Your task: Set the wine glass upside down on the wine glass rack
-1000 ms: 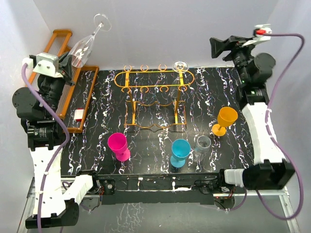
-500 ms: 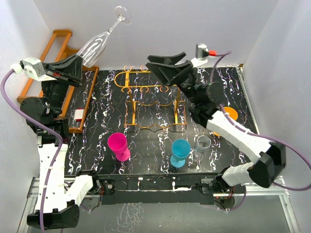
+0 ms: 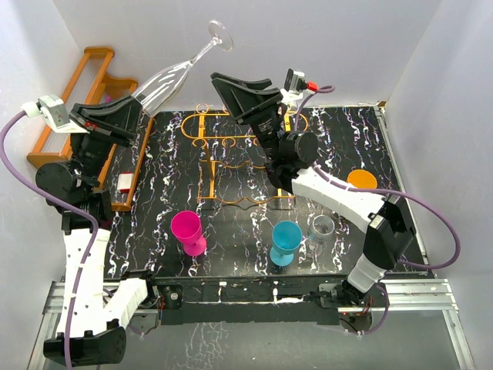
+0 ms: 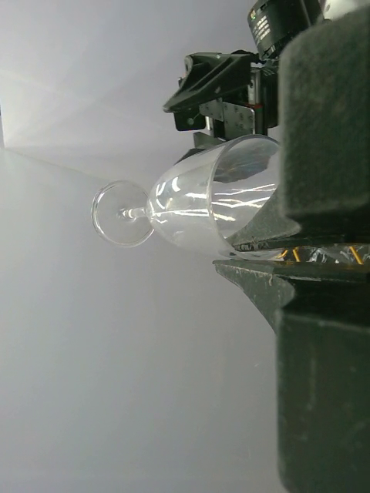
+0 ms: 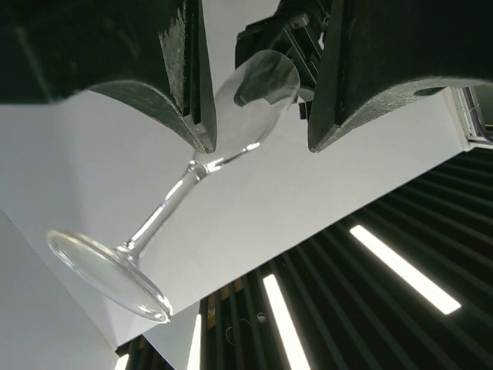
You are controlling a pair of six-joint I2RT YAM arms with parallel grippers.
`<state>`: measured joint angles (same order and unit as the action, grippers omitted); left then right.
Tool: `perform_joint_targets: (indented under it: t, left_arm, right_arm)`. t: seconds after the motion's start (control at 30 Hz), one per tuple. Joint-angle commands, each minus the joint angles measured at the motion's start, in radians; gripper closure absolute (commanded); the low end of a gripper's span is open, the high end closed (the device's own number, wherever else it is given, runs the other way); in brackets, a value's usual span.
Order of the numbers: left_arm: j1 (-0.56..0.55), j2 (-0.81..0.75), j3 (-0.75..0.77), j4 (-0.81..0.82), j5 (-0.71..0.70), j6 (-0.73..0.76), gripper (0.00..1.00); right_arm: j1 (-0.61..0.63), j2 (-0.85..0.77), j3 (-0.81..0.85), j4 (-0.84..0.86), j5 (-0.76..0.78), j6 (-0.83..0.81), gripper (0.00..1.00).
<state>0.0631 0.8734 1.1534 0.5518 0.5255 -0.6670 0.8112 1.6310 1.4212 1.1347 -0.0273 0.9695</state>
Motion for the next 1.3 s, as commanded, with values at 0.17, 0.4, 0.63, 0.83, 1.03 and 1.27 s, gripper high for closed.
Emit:
perform_joint_targets:
  t: [0.17,0.4,0.63,0.83,1.03,1.27]
  left_arm:
    - [-0.018,-0.022,-0.017,0.084,0.073,-0.051,1.0]
    - [-0.024,-0.028,-0.017,0.096,0.071,-0.039,1.0]
    - [-0.029,-0.032,-0.018,0.094,0.074,-0.027,1.0]
    - [-0.031,-0.031,-0.014,0.087,0.086,-0.023,1.0]
    - [-0.032,-0.033,-0.009,0.083,0.101,-0.028,1.0]
    - [-0.033,-0.037,-0.02,0.084,0.1,-0.017,1.0]
  right_arm:
    - [0.059,0.054,0.109,0.111,0.089,-0.036,0.48]
    - [0.089,0.034,0.091,0.065,0.143,-0.086,0.57]
    - [0.102,0.023,0.086,0.022,0.211,-0.106,0.5]
    - [0.102,0.03,0.092,0.016,0.239,-0.109,0.46]
    - [0.102,0.049,0.118,0.016,0.251,-0.121,0.45]
    - [0.102,0.081,0.142,0.034,0.246,-0.082,0.57]
